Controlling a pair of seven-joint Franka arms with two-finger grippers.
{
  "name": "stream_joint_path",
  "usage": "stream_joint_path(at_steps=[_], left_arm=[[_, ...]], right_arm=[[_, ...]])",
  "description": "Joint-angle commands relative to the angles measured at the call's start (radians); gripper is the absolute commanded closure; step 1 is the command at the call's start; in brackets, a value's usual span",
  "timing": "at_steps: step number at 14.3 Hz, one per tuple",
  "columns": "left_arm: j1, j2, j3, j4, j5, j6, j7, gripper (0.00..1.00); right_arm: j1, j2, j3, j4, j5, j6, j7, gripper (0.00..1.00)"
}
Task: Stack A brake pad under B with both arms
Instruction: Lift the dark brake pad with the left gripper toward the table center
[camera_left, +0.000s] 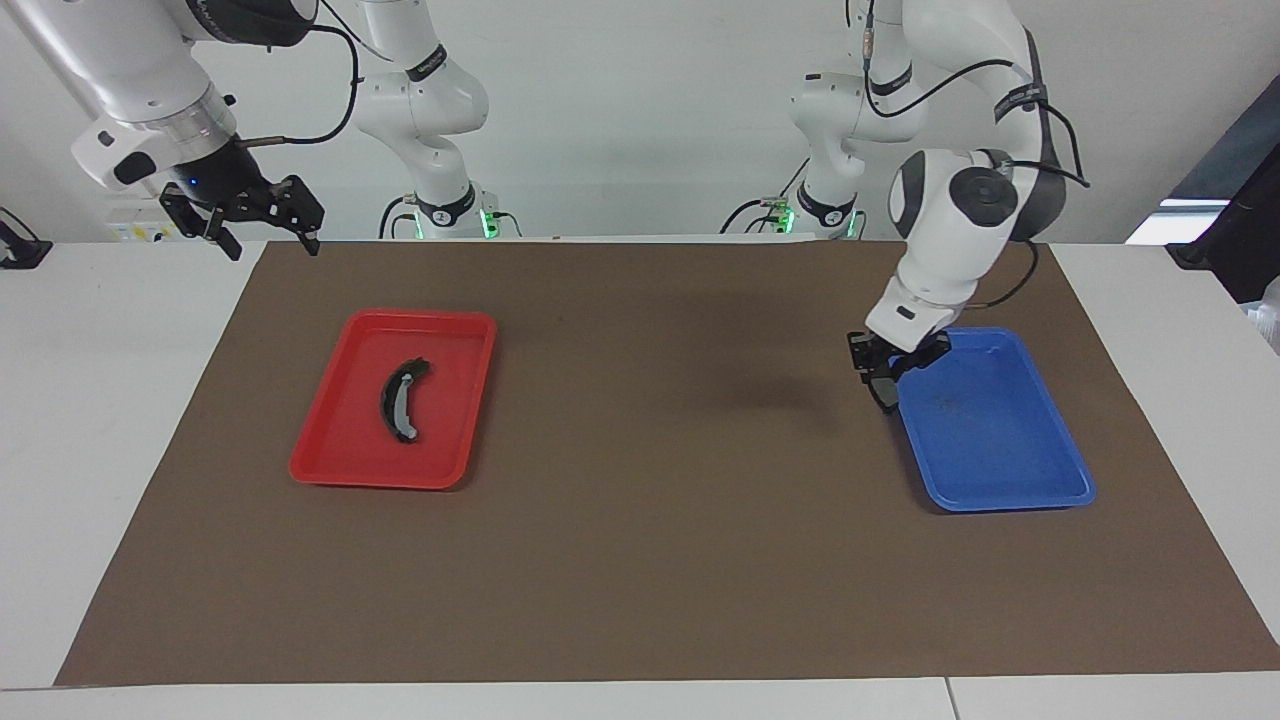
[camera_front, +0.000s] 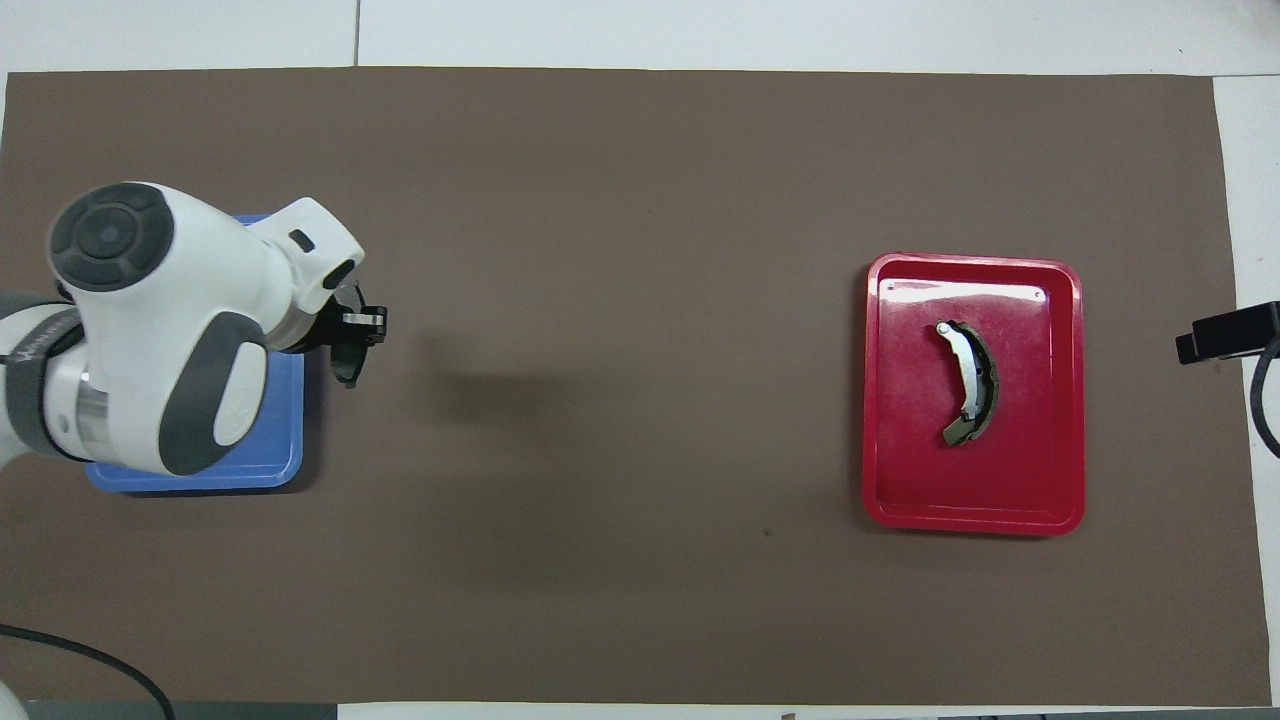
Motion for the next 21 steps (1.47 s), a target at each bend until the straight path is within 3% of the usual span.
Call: stream_joint_path(at_steps=[1, 6, 9, 13, 16, 17, 19, 20, 21], left_arm=[[-0.108, 0.048, 0.016, 0.002, 0.009, 0.084, -0.106, 0.99], [-0.269, 0.150, 0.016, 0.011, 0.007, 0.236, -0.275, 0.99], [-0.352, 0.238, 0.019, 0.065, 0.007, 0.255, -0.393, 0.99], [-0.384, 0.286, 0.016, 0.073, 0.007, 0.267, -0.412, 0.96], [-0.374, 0.285, 0.016, 0.062, 0.007, 0.259, -0.412, 0.79], [-0.372, 0.283, 0.018, 0.050, 0.006, 0.264, -0.412, 0.65], [-0.368, 0.282, 0.018, 0.044, 0.007, 0.268, -0.407, 0.15], [-0.366, 0.282, 0.019, 0.045, 0.007, 0.265, -0.404, 0.01], [-0.366, 0.276, 0.023, 0.045, 0.007, 0.262, -0.401, 0.01]], right_arm=[[-0.005, -0.001, 0.005, -0.002, 0.001, -0.005, -0.017, 0.00], [-0.005, -0.001, 0.005, -0.002, 0.001, -0.005, -0.017, 0.00], [-0.005, -0.003, 0.005, -0.002, 0.001, -0.006, -0.017, 0.00], [-0.005, -0.001, 0.005, -0.002, 0.001, -0.005, -0.017, 0.00], [-0.005, -0.001, 0.005, -0.002, 0.001, -0.006, -0.017, 0.00], [-0.005, -0.001, 0.005, -0.002, 0.001, -0.006, -0.017, 0.00], [-0.005, -0.001, 0.005, -0.002, 0.001, -0.006, -0.017, 0.00], [-0.005, -0.003, 0.005, -0.002, 0.001, -0.011, -0.017, 0.00], [-0.005, -0.004, 0.005, -0.004, 0.001, -0.061, -0.018, 0.00]])
